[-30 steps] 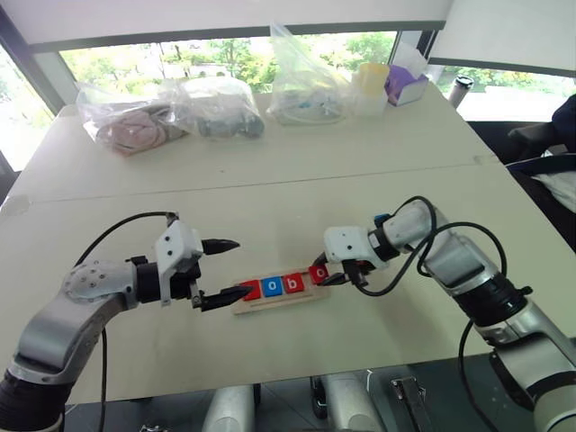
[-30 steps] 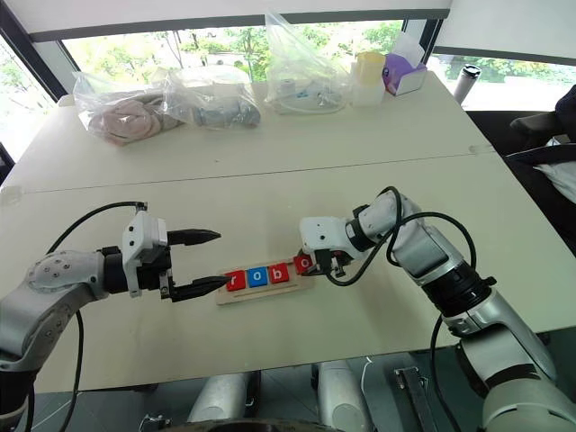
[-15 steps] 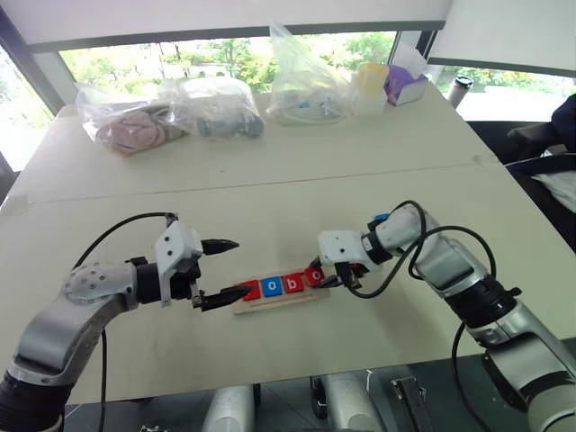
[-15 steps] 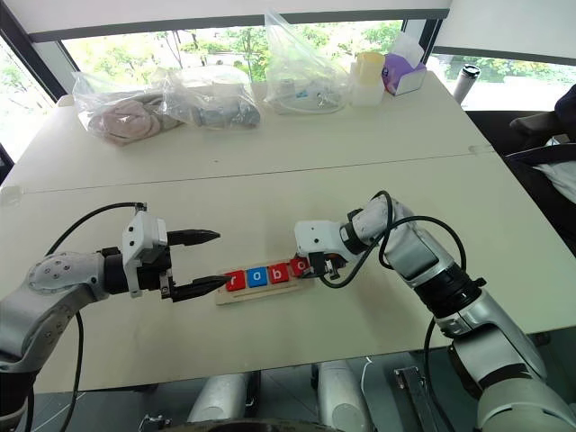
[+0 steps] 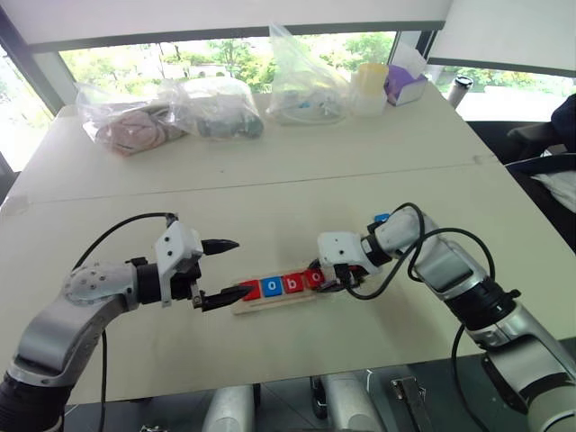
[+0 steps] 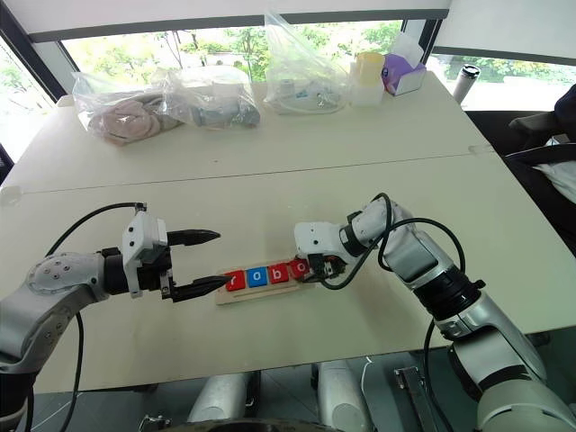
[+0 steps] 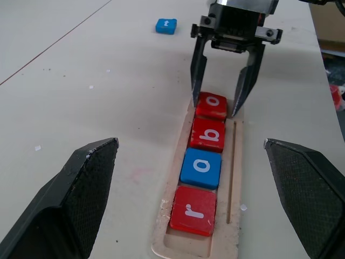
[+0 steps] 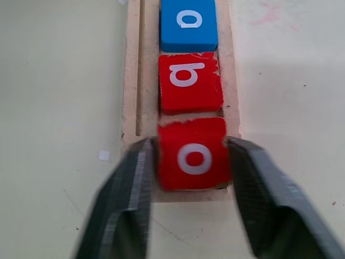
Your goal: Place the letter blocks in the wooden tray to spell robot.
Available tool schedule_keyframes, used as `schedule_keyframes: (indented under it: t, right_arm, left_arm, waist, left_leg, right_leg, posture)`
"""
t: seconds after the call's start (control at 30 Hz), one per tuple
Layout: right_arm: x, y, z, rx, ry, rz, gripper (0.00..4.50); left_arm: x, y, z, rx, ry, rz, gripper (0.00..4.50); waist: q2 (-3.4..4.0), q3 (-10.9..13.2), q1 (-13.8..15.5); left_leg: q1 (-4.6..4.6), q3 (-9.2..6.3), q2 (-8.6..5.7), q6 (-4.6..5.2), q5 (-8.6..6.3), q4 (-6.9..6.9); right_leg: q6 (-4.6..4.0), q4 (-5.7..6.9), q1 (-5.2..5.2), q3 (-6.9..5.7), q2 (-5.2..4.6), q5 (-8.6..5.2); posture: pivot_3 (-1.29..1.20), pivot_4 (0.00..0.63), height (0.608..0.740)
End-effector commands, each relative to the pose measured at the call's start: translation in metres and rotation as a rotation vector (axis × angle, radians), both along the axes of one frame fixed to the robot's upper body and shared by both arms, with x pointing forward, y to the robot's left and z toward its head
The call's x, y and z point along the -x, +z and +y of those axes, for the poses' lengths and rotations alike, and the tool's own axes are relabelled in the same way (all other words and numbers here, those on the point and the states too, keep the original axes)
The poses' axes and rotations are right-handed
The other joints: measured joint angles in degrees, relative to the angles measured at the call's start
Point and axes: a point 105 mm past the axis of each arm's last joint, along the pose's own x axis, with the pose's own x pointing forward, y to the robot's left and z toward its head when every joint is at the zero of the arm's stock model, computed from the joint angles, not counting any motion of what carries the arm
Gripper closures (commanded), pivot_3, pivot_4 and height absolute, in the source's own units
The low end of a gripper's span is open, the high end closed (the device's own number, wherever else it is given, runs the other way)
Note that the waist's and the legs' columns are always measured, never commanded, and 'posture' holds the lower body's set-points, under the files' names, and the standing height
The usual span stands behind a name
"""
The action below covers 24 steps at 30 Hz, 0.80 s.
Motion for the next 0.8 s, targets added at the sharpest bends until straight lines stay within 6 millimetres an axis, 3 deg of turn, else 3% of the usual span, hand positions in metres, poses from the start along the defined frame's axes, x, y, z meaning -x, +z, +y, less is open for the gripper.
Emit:
schedule_keyframes:
  t: [0.03, 0.07, 0.23, 0.37, 0.5, 0.63, 0.8]
  right_arm:
    - [0.004, 0.011, 0.009, -0.039, 0.034, -0.021, 0.35]
    - [0.004, 0.012, 0.009, -0.041, 0.034, -0.021, 0.02]
    - [0.004, 0.017, 0.012, -0.059, 0.032, -0.033, 0.02]
    - [-0.004, 0.033, 0.010, -0.087, 0.004, -0.070, 0.02]
    - [-0.023, 0.045, -0.012, -0.065, -0.076, -0.154, 0.02]
    - [-0.032, 0.042, -0.028, -0.039, -0.126, -0.191, 0.02]
    - [-0.036, 0.031, -0.033, -0.037, -0.168, -0.197, 0.02]
  left_arm:
    - [0.001, 0.010, -0.001, 0.000, -0.009, -0.050, 0.00]
    - [0.001, 0.010, -0.001, 0.001, -0.009, -0.050, 0.00]
    - [0.001, 0.010, -0.001, 0.002, -0.010, -0.050, 0.00]
    - [0.001, 0.010, -0.001, 0.003, -0.008, -0.049, 0.00]
    - [0.000, 0.010, -0.001, 0.003, -0.006, -0.050, 0.00]
    - [0.001, 0.010, -0.001, 0.003, -0.007, -0.049, 0.00]
    - [0.002, 0.010, -0.002, 0.002, -0.019, -0.045, 0.00]
  waist:
    - [0.00, 0.00, 0.00]
    - [0.00, 0.00, 0.00]
    - [0.00, 0.00, 0.00]
    - [0.00, 0.00, -0.01]
    - [0.00, 0.00, 0.00]
    - [-0.02, -0.01, 0.11]
    - [-0.02, -0.01, -0.17]
  left_leg:
    - [0.00, 0.00, 0.00, 0.00, 0.00, 0.00]
    - [0.00, 0.00, 0.00, 0.00, 0.00, 0.00]
    - [0.00, 0.00, 0.00, 0.00, 0.00, 0.00]
    - [0.01, 0.00, 0.00, 0.00, 0.00, 0.00]
    - [0.01, 0.00, 0.00, 0.00, 0.00, 0.01]
    - [0.00, 0.00, -0.01, 0.00, 0.00, 0.01]
    - [0.01, 0.00, -0.01, 0.00, 0.00, -0.01]
  right_leg:
    - [0.00, 0.00, 0.00, 0.00, 0.00, 0.00]
    - [0.00, 0.00, 0.00, 0.00, 0.00, 0.00]
    - [0.00, 0.00, 0.00, 0.00, 0.00, 0.00]
    - [0.00, 0.02, 0.00, 0.00, 0.00, 0.00]
    - [0.00, 0.03, 0.00, 0.00, 0.00, 0.00]
    - [0.00, -0.01, 0.01, -0.01, -0.01, -0.01]
    - [-0.06, 0.05, -0.01, 0.00, 0.00, 0.04]
  posture:
    - [0.00, 0.150, 0.740]
    - [0.00, 0.150, 0.740]
    - [0.00, 0.150, 0.740]
    - [0.00, 0.150, 0.740]
    - [0.00, 0.150, 0.740]
    - [0.00, 0.150, 0.740]
    - [0.00, 0.150, 0.740]
